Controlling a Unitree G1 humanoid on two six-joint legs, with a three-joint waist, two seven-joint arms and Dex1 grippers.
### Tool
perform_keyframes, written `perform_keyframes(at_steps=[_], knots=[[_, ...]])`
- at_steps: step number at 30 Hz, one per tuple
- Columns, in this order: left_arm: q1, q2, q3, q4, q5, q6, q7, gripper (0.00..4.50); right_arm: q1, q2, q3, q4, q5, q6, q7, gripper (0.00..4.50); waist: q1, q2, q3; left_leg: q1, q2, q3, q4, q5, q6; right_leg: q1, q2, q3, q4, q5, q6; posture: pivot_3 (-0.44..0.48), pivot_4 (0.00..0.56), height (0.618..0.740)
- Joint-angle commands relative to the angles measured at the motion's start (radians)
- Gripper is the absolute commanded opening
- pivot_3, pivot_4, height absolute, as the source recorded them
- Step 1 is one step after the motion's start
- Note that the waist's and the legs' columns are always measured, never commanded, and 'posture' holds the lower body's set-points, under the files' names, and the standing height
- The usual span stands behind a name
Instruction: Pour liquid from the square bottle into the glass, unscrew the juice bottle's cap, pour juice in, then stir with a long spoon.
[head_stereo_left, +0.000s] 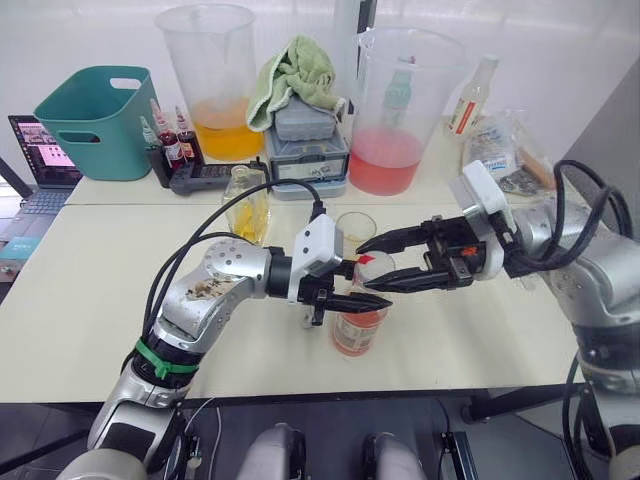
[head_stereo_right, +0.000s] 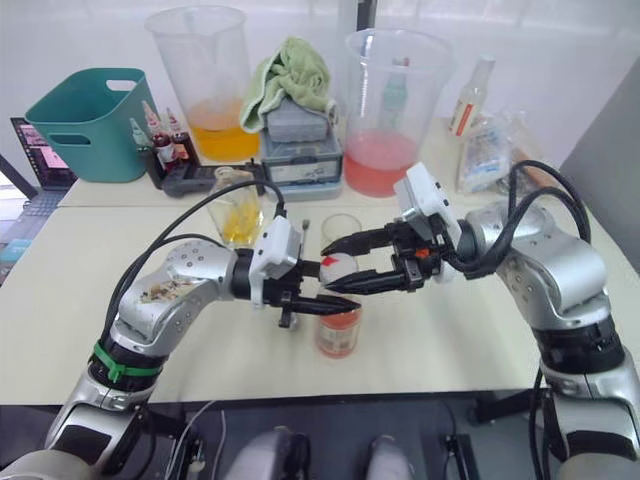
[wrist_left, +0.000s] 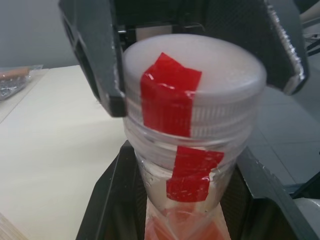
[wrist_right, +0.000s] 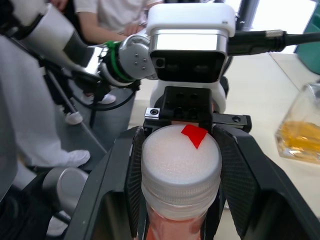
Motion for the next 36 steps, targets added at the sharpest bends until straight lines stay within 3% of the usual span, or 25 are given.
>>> perform_keyframes(at_steps=[1,3,5,10,11,22,31,36], knots=[[0.007,0.0,-0.003,-0.014,-0.006,0.031,0.025,1.47,-0.096,0.017,0.063,0.065,-0.033,-0.028,0.157,1.67,-0.004,0.0,0.0,0.0,0.0,0.0,0.0,0.0,0.0,0.0,0.0,0.0,0.0,0.0,0.0,0.0,0.15,0.739],[0.008,0.0,-0.001,-0.02,-0.006,0.037,0.03,1.47,-0.148,0.018,0.081,0.123,-0.046,-0.034,0.2,1.67,-0.005,0.0,0.0,0.0,0.0,0.0,0.0,0.0,0.0,-0.001,0.0,0.0,0.001,0.0,0.0,0.0,0.15,0.739],[0.008,0.001,0.0,-0.021,-0.006,0.039,0.031,1.47,-0.17,0.005,0.096,0.151,-0.046,-0.044,0.204,2.75,-0.005,0.0,0.0,0.0,0.0,0.0,0.0,0.0,0.0,-0.001,0.0,0.0,0.001,0.0,0.0,0.0,0.15,0.739],[0.004,-0.004,-0.006,-0.006,-0.005,0.032,0.03,1.47,-0.139,-0.023,-0.027,0.104,0.002,0.045,0.117,4.35,-0.003,0.0,0.0,0.0,-0.001,0.0,0.0,0.0,0.0,-0.001,-0.002,-0.001,0.001,0.0,0.0,0.0,0.15,0.739],[0.001,-0.007,-0.008,-0.001,-0.005,0.029,0.028,1.47,-0.118,-0.031,-0.06,0.071,0.023,0.073,0.079,4.47,-0.001,0.0,0.0,0.0,0.0,0.0,0.0,0.0,0.0,-0.001,-0.002,-0.001,0.001,0.0,0.0,0.0,0.15,0.739],[-0.027,-0.04,-0.032,0.067,0.004,-0.013,-0.017,1.47,0.231,-0.019,-0.331,-0.369,0.186,0.284,-0.44,4.47,0.018,0.0,0.0,0.0,0.0,0.0,-0.001,0.0,-0.001,0.0,-0.005,-0.002,-0.001,0.0,0.0,0.0,0.15,0.739],[-0.033,-0.052,-0.038,0.08,0.009,-0.025,-0.031,1.47,0.344,0.02,-0.343,-0.46,0.24,0.292,-0.624,4.47,0.02,0.0,0.0,0.0,-0.001,0.0,-0.001,0.0,-0.001,0.0,-0.004,-0.001,-0.001,0.0,0.0,0.0,0.15,0.739],[-0.033,-0.048,-0.032,0.083,0.012,-0.025,-0.034,1.47,0.337,0.028,-0.342,-0.45,0.286,0.284,-0.643,3.0,0.019,0.0,0.0,0.0,-0.001,0.0,0.0,0.0,0.0,0.001,-0.003,-0.002,-0.001,0.0,0.0,0.0,0.15,0.739]])
